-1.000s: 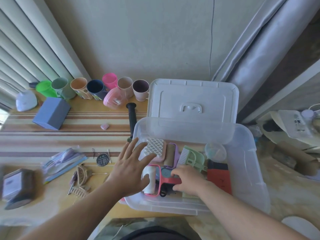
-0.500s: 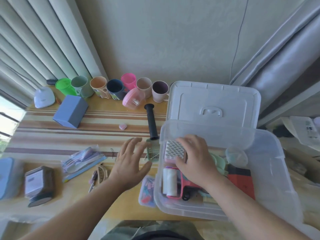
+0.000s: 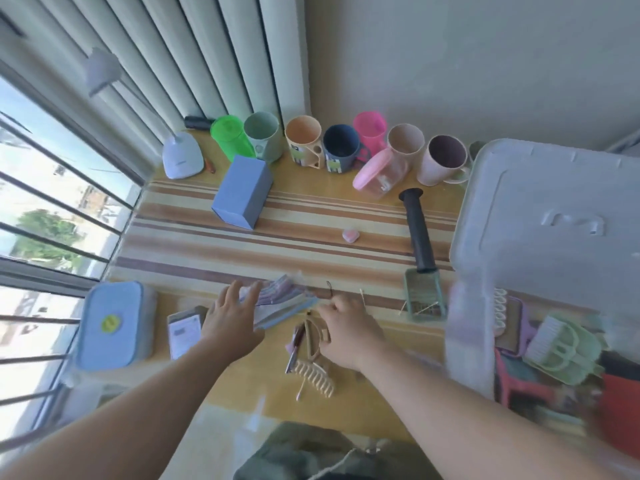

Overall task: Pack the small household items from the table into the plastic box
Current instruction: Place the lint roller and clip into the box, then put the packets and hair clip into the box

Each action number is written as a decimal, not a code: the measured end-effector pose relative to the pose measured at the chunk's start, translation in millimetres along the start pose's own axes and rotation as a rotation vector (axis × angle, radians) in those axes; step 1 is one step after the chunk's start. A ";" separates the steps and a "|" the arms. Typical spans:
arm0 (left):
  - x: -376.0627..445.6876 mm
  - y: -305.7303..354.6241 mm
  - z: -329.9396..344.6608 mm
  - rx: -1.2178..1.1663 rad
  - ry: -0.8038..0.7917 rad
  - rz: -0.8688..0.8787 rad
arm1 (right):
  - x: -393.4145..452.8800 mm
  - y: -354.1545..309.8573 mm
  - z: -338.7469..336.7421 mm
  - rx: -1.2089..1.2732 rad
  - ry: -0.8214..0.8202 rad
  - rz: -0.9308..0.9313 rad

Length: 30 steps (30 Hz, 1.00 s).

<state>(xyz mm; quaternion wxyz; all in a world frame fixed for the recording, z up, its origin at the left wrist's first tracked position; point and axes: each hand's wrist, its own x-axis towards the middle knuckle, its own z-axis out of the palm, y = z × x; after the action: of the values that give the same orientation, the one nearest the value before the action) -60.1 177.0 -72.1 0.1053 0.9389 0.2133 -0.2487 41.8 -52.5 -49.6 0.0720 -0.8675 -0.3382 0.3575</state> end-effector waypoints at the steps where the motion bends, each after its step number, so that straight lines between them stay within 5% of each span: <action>1: 3.6 -2.8 1.3 0.009 -0.017 0.020 | 3.2 -4.0 7.4 0.001 -0.056 0.026; 6: 22.1 -7.1 12.9 0.038 -0.054 0.141 | 9.7 -15.7 36.0 -0.147 -0.117 -0.112; 13: 37.4 -5.6 11.5 0.152 -0.071 0.076 | 23.6 -0.3 40.1 -0.197 0.012 -0.024; 19: 35.4 2.6 -17.2 -0.249 -0.102 -0.003 | 1.0 10.2 -1.6 -0.004 0.284 -0.003; 30: -8.2 192.5 -107.3 -0.567 0.191 0.468 | -152.6 152.7 -106.5 0.169 0.757 0.262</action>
<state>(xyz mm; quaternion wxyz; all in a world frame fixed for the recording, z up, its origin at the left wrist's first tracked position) 65.9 36.0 41.5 0.3943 0.9149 0.0624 -0.0604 116.1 -253.6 59.8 0.2162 -0.9646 -0.1439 0.0457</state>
